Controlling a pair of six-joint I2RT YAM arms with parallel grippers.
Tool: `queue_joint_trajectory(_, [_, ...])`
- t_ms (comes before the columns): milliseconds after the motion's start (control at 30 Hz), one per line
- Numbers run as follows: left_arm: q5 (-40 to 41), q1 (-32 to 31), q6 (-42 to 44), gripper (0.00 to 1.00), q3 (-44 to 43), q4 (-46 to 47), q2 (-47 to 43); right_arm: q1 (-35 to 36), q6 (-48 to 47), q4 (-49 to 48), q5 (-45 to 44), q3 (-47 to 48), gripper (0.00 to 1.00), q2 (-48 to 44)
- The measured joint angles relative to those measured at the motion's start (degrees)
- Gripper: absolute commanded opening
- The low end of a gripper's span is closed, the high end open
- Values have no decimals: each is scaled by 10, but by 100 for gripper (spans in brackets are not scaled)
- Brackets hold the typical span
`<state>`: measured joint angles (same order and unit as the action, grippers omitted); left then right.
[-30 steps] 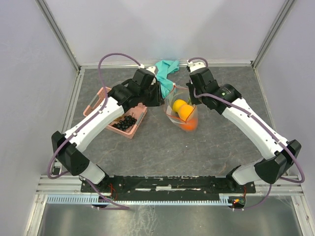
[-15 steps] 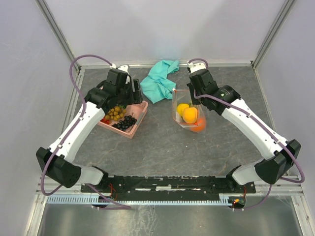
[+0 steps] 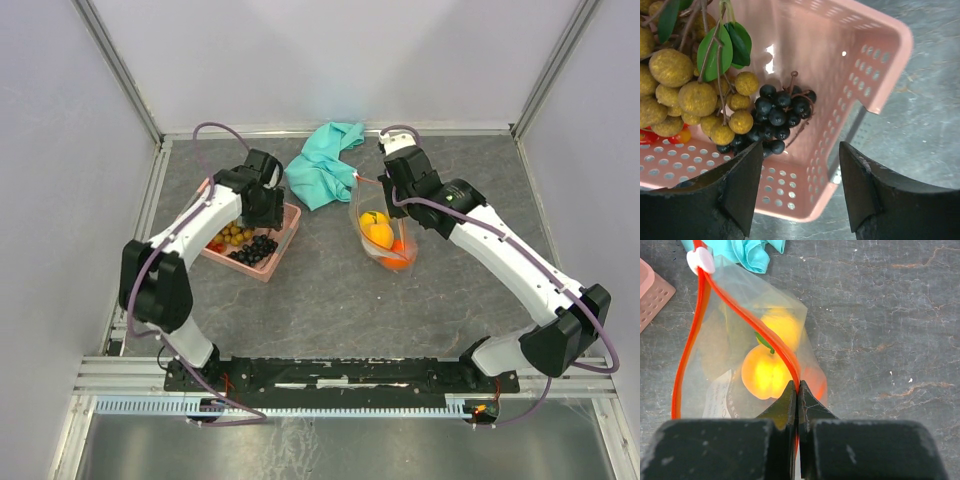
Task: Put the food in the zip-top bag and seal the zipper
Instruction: Pick up the fake fruit from the bin.
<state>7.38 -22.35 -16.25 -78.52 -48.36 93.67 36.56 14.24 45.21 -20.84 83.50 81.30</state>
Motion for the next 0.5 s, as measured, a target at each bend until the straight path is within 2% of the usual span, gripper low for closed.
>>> queue_joint_trajectory(67, [5, 5, 11, 61, -4, -2, 30, 0, -1, -3, 1, -4, 1, -1])
queue_joint_trajectory(233, [13, 13, 26, 60, -13, -7, 91, 0, -2, -7, 4, -9, 2, -4])
queue_joint_trajectory(500, [16, 16, 39, 69, -15, -8, 138, 0, -2, -11, 9, -14, 2, -7])
